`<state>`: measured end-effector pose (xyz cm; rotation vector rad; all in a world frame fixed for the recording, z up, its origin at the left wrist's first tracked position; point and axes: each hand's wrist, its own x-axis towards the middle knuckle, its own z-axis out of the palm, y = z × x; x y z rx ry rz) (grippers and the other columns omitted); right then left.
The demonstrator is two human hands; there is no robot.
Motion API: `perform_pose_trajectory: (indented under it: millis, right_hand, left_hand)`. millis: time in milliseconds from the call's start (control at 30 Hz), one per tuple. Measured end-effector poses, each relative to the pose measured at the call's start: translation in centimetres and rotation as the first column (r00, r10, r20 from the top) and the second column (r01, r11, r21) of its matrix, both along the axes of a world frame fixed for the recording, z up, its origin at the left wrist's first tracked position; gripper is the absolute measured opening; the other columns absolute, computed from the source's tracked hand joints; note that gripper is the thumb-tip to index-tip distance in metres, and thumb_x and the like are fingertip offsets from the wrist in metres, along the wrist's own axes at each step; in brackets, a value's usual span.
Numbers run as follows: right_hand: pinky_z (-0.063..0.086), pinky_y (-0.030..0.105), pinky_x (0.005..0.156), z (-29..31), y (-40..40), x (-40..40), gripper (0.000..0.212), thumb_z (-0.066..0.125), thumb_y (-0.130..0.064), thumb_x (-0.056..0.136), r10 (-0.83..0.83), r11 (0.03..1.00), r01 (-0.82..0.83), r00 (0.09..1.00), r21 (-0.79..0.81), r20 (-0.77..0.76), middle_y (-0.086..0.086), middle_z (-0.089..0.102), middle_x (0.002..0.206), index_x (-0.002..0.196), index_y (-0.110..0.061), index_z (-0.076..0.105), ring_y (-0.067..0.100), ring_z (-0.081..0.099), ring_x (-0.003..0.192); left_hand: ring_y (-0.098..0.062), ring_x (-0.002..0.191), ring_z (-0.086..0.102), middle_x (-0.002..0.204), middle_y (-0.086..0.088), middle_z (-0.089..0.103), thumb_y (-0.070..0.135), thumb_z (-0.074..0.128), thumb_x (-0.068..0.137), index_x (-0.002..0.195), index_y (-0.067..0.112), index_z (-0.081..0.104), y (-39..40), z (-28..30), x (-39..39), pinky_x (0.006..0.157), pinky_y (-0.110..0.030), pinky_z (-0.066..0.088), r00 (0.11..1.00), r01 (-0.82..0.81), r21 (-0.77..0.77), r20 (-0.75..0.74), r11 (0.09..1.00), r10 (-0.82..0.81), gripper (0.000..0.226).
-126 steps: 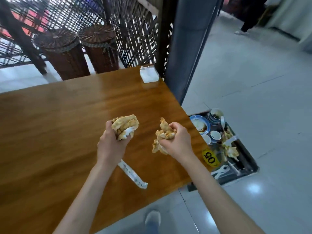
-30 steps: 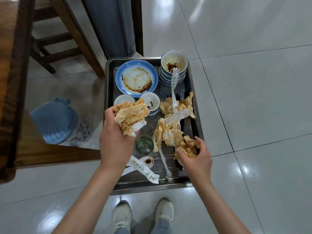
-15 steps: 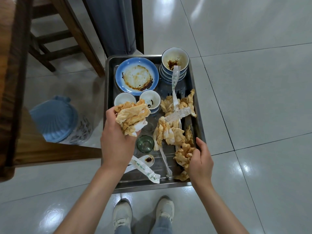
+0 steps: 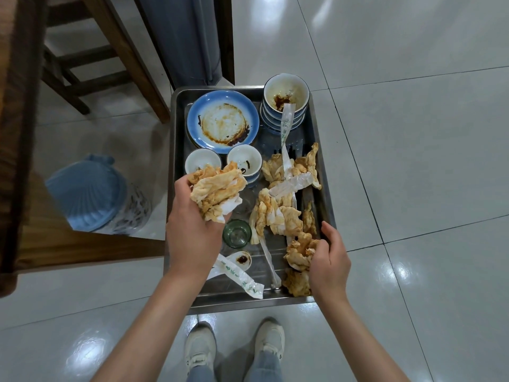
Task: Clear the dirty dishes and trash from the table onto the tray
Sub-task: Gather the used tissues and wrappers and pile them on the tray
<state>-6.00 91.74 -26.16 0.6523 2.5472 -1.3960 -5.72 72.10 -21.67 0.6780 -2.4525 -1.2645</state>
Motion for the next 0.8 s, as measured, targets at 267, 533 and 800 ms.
perform_pose_trajectory:
  millis: [267, 533, 800]
  right_hand:
    - [0.04, 0.026, 0.092, -0.2, 0.4, -0.3, 0.037, 0.037, -0.01, 0.096, -0.044, 0.999, 0.044, 0.998, -0.001, -0.04, 0.0, 0.056, 0.124, 0.13, -0.016, 0.051, 0.012, 0.049, 0.111]
    - [0.047, 0.027, 0.087, 0.6, 0.6, -1.1, 0.037, 0.036, -0.011, 0.097, -0.044, 0.999, 0.042, 0.997, -0.026, -0.065, -0.001, 0.057, 0.124, 0.13, -0.017, 0.051, 0.009, 0.055, 0.105]
    - [0.037, -0.003, 0.056, 3.4, 2.3, -3.6, 0.034, 0.037, -0.016, 0.099, 0.077, 0.99, -0.077, 0.997, -0.117, -0.01, -0.006, 0.057, 0.11, 0.13, -0.02, 0.048, -0.025, 0.05, 0.074]
  left_hand:
    - [-0.008, 0.096, 0.06, 0.109, 0.011, 0.059, 0.038, 0.071, 0.077, 0.116, 0.025, 0.041, 0.0, -0.4, 0.0, 0.07, -0.014, 0.046, 1.0, -0.02, 0.004, 0.006, 1.0, 0.02, 0.051]
    - [-0.011, 0.098, 0.061, 0.111, 0.008, 0.061, 0.035, 0.072, 0.077, 0.118, 0.022, 0.042, 0.3, -0.5, -0.2, 0.074, -0.025, 0.053, 1.0, -0.023, 0.021, 0.007, 1.0, 0.023, 0.053]
    - [0.006, 0.083, 0.056, 0.098, 0.021, 0.058, 0.035, 0.072, 0.079, 0.105, 0.042, 0.037, 3.9, -0.8, -0.5, 0.062, -0.017, 0.046, 0.995, 0.04, 0.087, 0.086, 0.995, -0.047, 0.045]
